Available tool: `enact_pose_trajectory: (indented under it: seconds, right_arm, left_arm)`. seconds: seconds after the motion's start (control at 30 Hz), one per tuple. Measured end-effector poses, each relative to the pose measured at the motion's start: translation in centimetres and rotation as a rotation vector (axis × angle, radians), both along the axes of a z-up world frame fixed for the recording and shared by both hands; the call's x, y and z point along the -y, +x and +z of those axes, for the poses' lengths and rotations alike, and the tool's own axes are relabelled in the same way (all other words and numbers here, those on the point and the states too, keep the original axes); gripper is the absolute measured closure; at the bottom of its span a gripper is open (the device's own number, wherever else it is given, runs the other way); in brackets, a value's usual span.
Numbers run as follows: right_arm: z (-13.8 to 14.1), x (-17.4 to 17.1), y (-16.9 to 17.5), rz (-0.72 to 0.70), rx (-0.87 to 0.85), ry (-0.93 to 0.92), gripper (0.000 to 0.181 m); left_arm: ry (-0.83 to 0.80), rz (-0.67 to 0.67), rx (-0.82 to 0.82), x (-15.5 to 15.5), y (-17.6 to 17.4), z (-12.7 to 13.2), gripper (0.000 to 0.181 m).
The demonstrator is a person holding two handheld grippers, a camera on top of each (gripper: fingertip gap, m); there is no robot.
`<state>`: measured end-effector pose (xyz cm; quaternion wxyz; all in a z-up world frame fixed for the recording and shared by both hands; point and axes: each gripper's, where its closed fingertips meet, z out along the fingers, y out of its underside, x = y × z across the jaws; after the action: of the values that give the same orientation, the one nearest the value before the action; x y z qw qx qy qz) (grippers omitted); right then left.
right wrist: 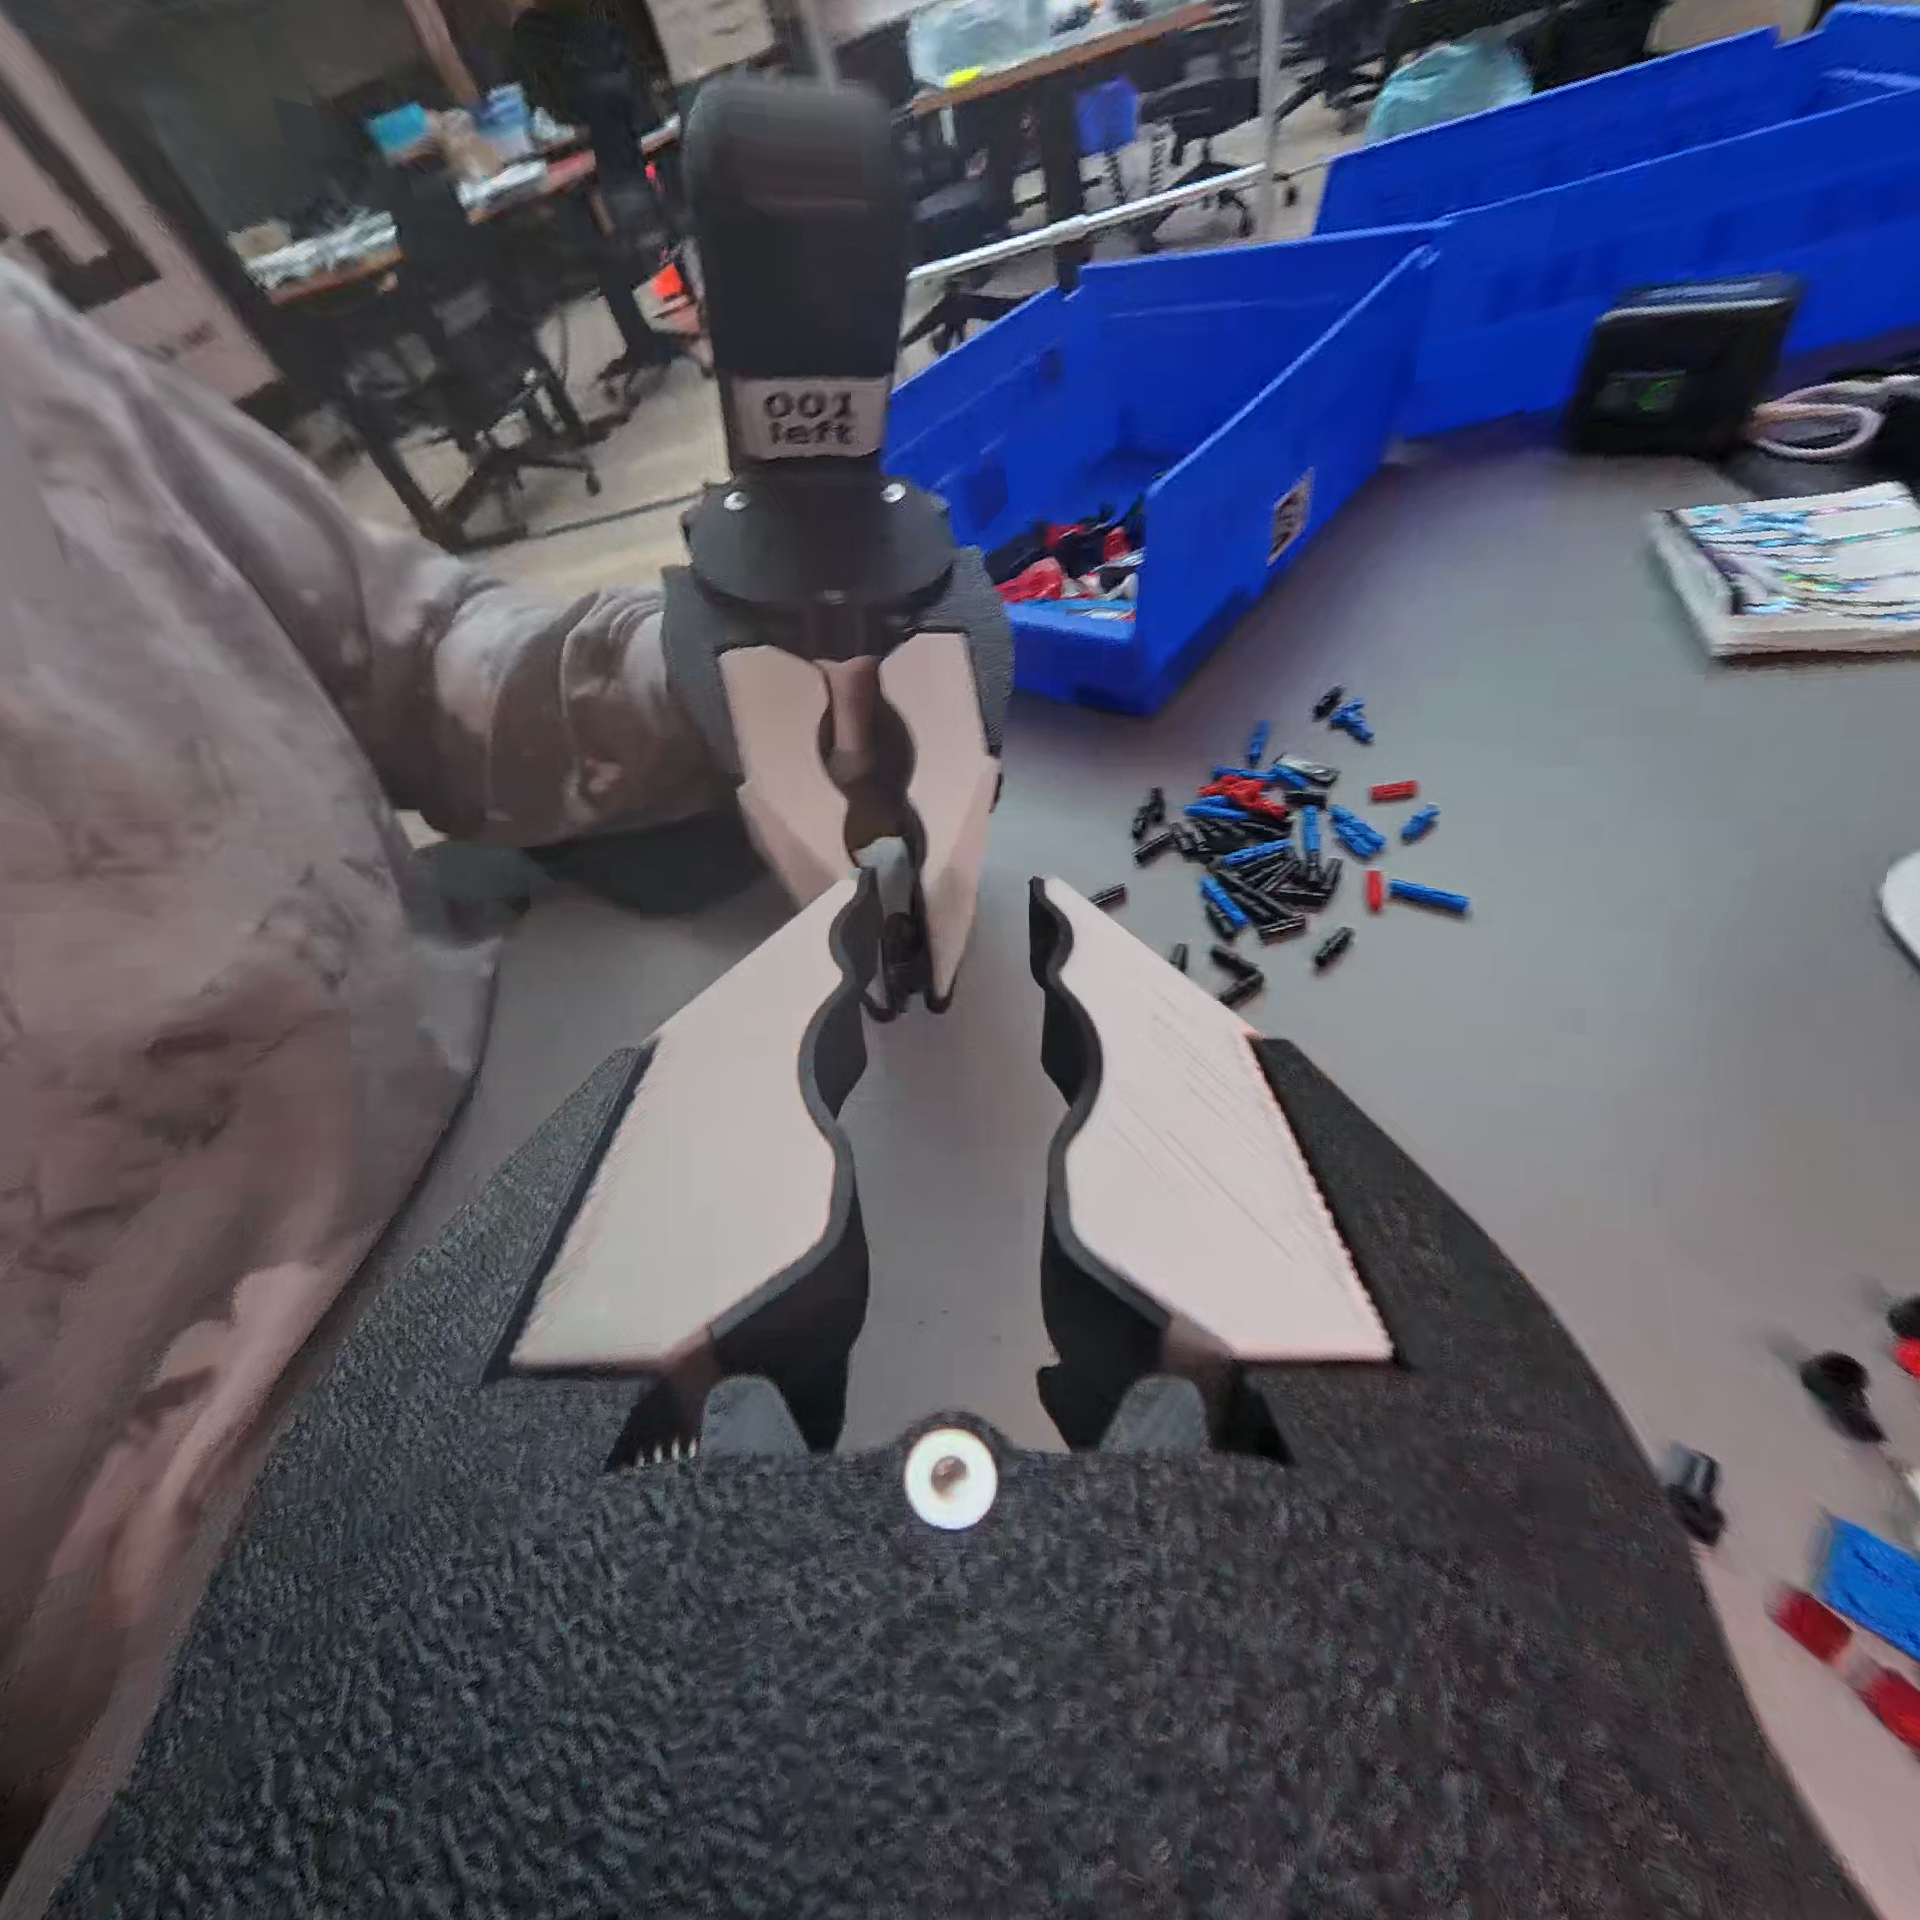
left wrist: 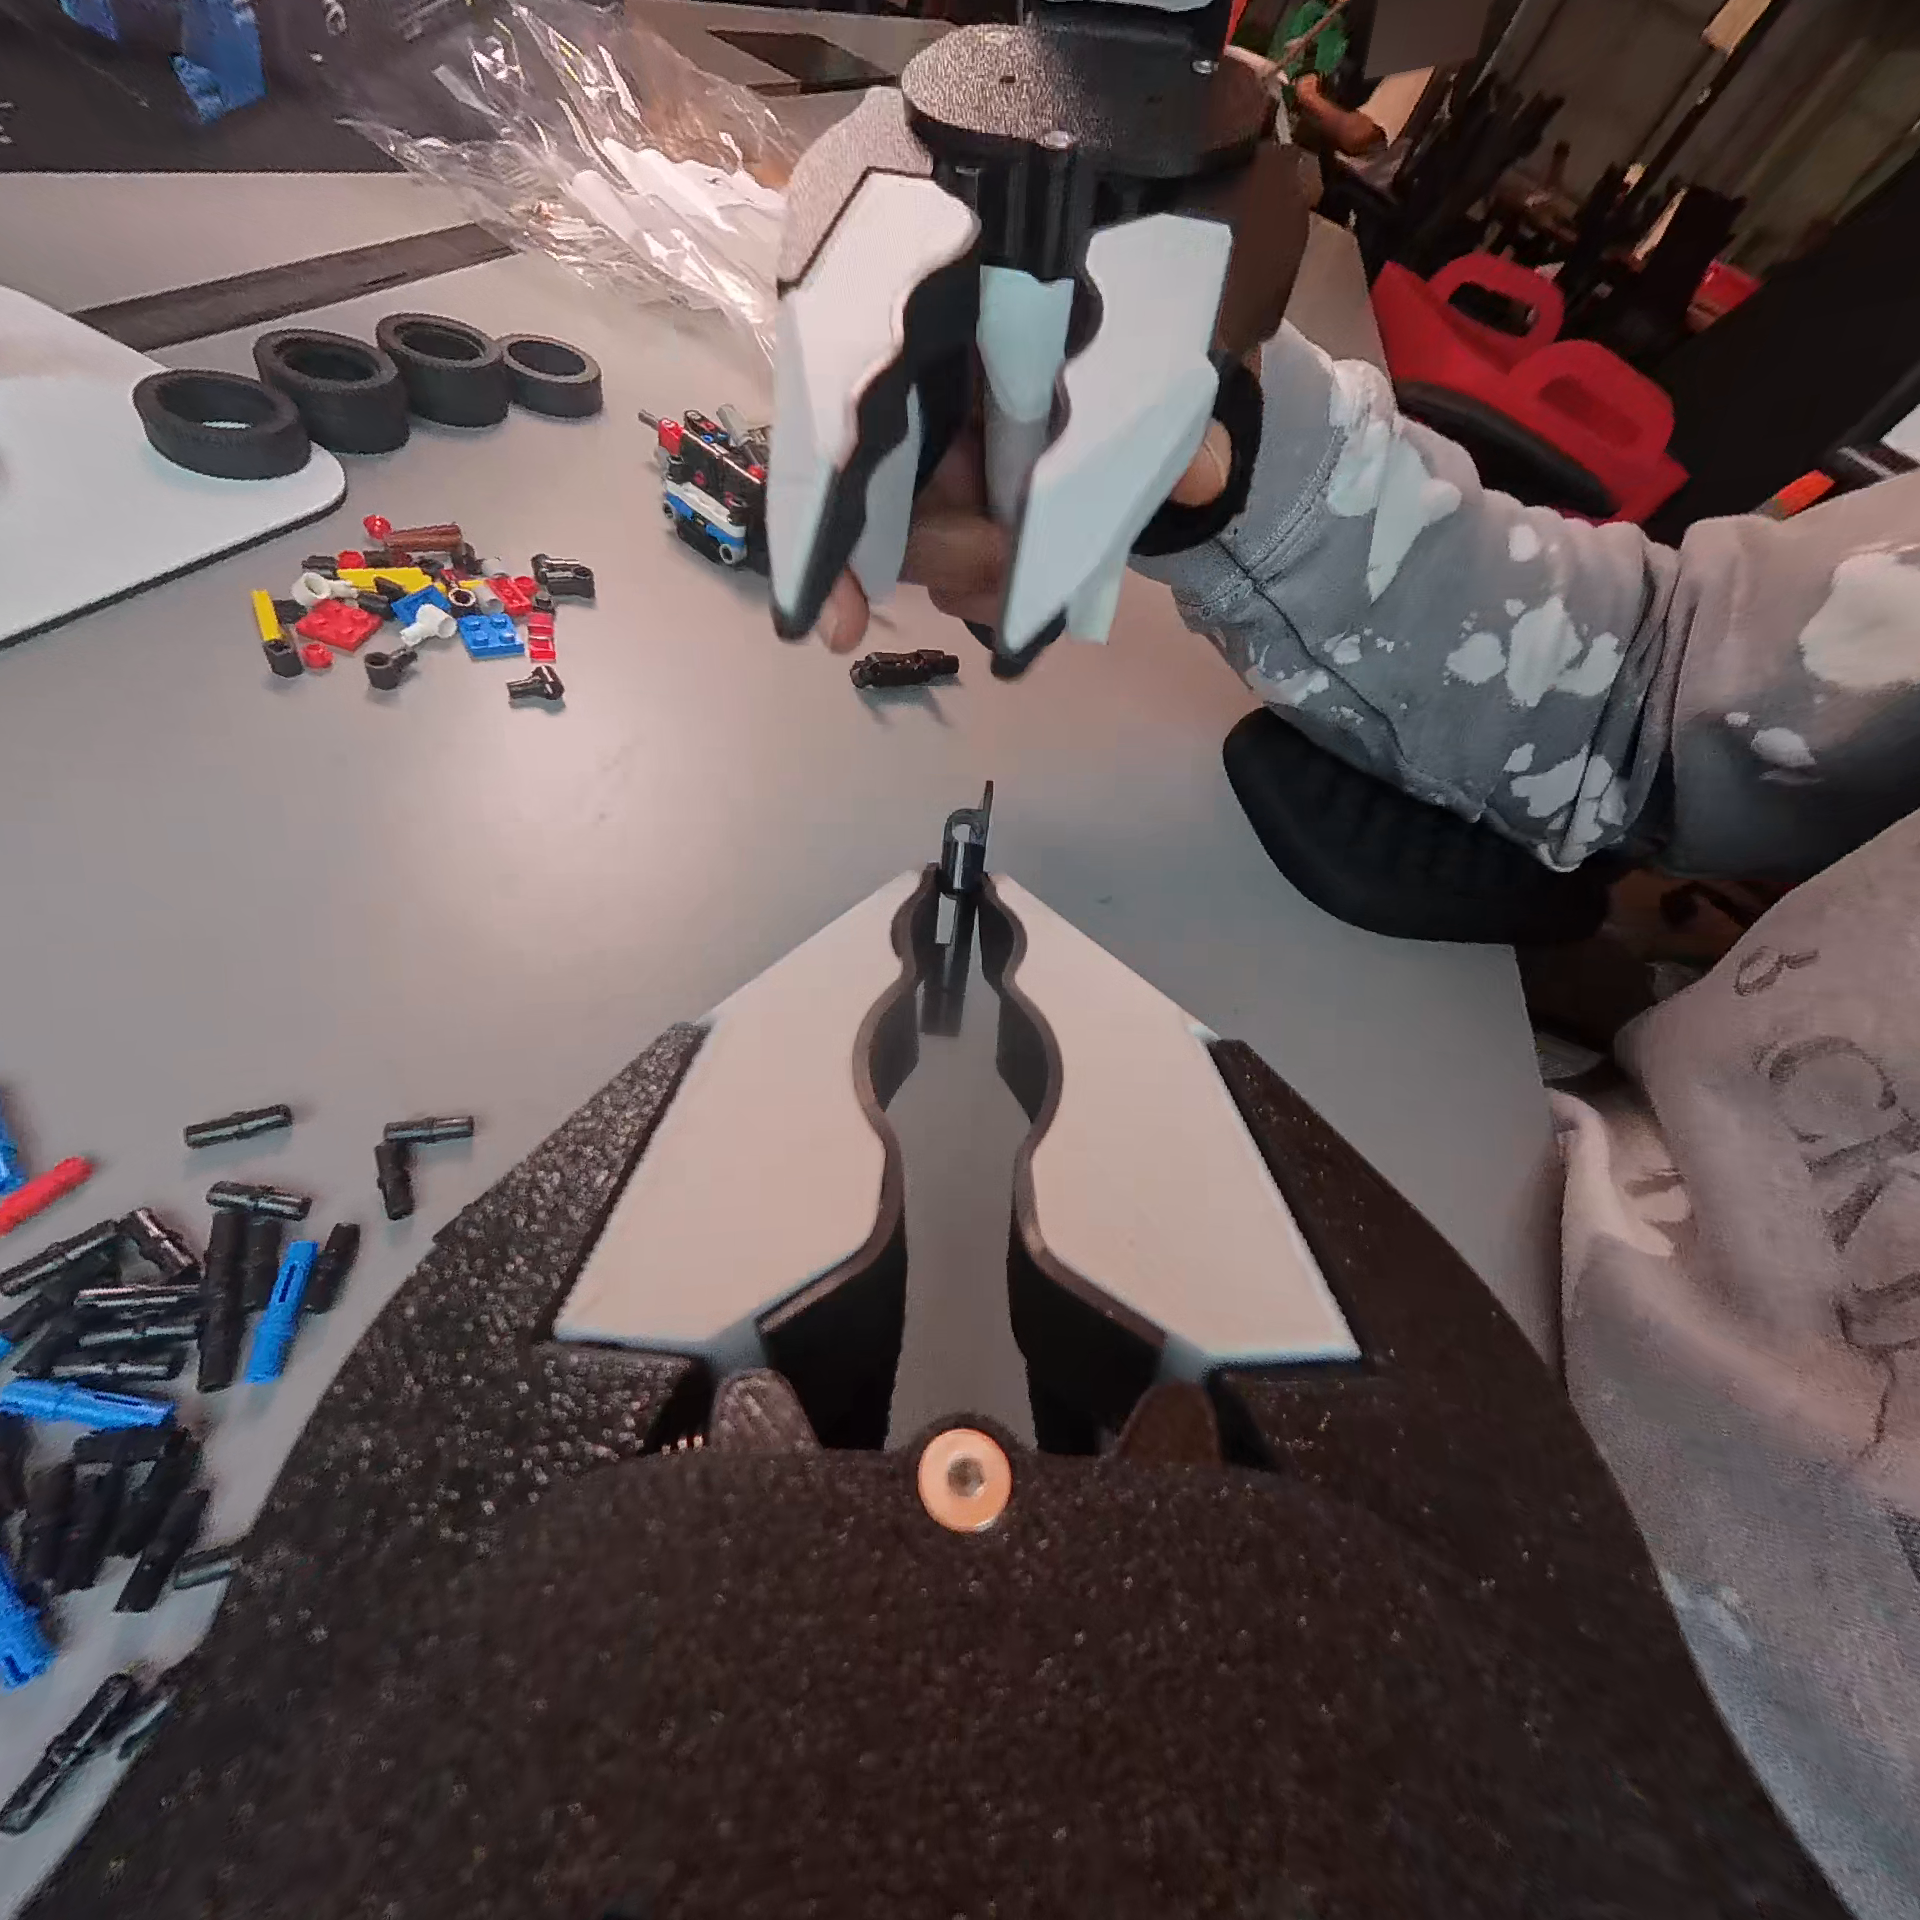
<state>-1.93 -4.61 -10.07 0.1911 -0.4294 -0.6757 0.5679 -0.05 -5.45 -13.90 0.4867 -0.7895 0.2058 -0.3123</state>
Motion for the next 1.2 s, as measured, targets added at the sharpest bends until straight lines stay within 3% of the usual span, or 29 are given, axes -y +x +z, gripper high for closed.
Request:
enact_pose_trajectory:
  seconds: [0.1, 0.23, 0.4, 0.67, 0.8, 1.03, 1.2]
  right_arm:
    - [-2.2, 1.6, 0.4, 0.062, 0.042, 0.100, 0.161]
    - [-1.7, 1.5, 0.5, 0.070, 0.021, 0.029, 0.166]
    - [-2.4, 2.1, 0.6, 0.089, 0.034, 0.071, 0.174]
    - [1.6, 1.2, 0.6, 0.060, -0.161, -0.100, 0.174]
    - [0.6, 1.5, 0.5, 0.071, -0.138, -0.077, 0.173]
    - [-0.8, 2.3, 0.8, 0.100, -0.082, 0.002, 0.167]
    - [-1.5, 2.8, 1.1, 0.136, -0.057, 0.026, 0.174]
  left_arm:
    - [0.028, -0.018, -0.015, 0.2, 0.5, 0.3, 0.176]
    - [0.032, -0.010, -0.012, 0.2, 0.2, 0.4, 0.176]
    - [0.023, -0.018, -0.020, 0.3, 0.1, 0.2, 0.176]
    - [0.058, -0.022, 0.188, 0.4, -0.7, 2.8, 0.171]
    - [0.074, -0.028, 0.233, 0.6, -0.9, 3.5, 0.175]
    - [0.059, -0.069, 0.038, 1.1, 0.0, 1.8, 0.176]
    - [0.038, -0.083, 0.023, 1.2, 0.4, 1.2, 0.176]
